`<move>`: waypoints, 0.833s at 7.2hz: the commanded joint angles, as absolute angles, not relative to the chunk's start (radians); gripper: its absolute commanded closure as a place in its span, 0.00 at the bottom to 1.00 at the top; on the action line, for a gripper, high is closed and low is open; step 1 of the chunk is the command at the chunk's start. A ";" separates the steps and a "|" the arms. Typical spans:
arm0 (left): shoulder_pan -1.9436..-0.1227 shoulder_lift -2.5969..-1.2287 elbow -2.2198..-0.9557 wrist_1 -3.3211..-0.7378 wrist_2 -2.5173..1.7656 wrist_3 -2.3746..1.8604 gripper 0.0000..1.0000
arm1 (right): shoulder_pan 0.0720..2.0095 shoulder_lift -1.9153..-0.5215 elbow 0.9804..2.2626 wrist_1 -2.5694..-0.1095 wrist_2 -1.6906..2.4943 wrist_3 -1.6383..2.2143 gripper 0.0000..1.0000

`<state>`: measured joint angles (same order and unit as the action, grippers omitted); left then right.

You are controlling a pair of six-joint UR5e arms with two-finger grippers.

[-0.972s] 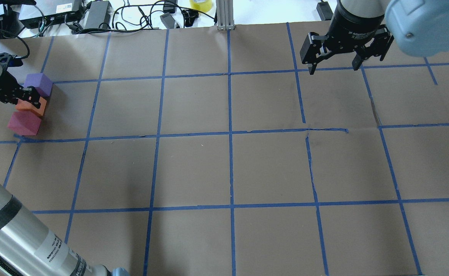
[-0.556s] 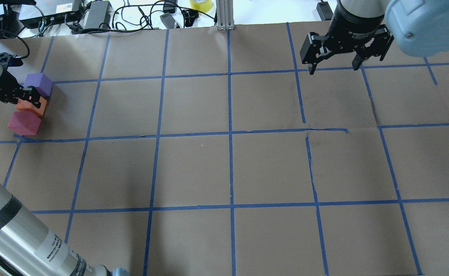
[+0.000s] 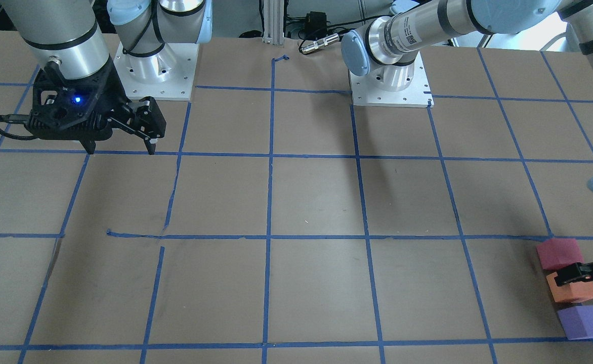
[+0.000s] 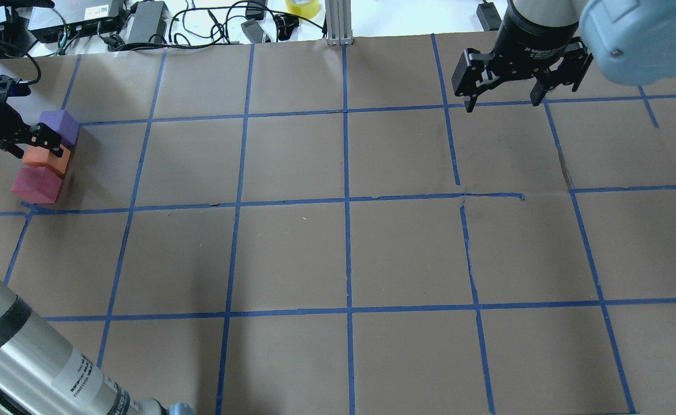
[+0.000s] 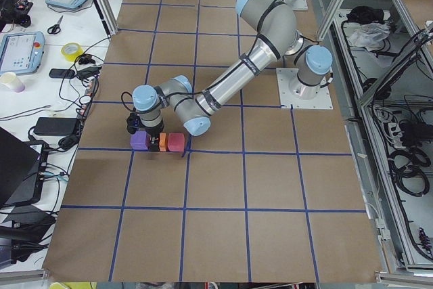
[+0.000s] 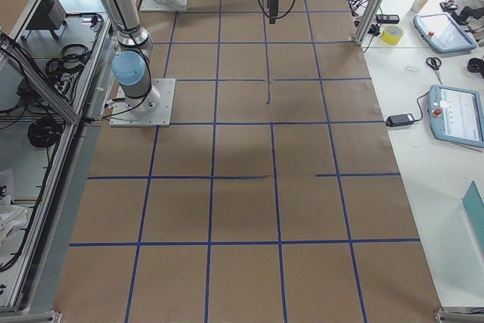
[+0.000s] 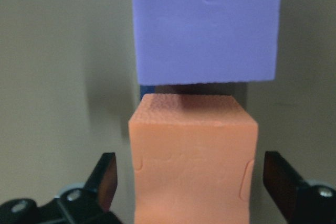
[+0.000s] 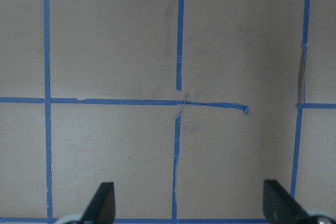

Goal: Arrange blocks in a line
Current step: 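Open the left gripper and lift it off the orange cube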

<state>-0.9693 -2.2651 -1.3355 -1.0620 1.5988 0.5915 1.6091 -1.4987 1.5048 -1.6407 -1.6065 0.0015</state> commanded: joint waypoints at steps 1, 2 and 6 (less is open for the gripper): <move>-1.011 -2.142 -1.351 -1.191 1.601 0.571 0.00 | 1.609 -1.499 1.505 -1.640 -1.608 0.002 0.00; -1.038 -2.043 -1.400 -1.231 1.605 0.530 0.00 | 1.609 -1.499 1.505 -1.641 -1.605 0.002 0.00; -1.240 -1.716 -1.488 -1.354 1.539 0.271 0.00 | 1.609 -1.499 1.505 -1.640 -1.608 0.002 0.00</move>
